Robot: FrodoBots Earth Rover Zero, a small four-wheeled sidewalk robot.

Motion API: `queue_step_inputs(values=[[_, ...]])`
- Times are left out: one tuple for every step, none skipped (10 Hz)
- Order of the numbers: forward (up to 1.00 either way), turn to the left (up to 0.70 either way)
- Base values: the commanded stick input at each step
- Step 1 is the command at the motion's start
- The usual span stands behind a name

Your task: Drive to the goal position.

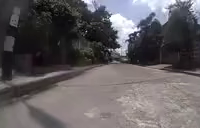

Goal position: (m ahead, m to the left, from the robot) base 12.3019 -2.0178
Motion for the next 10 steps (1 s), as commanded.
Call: queue_step_inputs(values=[[0.7,0.0],[0.7,0.0],[0.7,0.0],[0.7,0.0],[0.7,0.0],[0.7,0.0],[0.7,0.0],[0.7,0.0],[0.7,0.0],[0.7,0.0]])
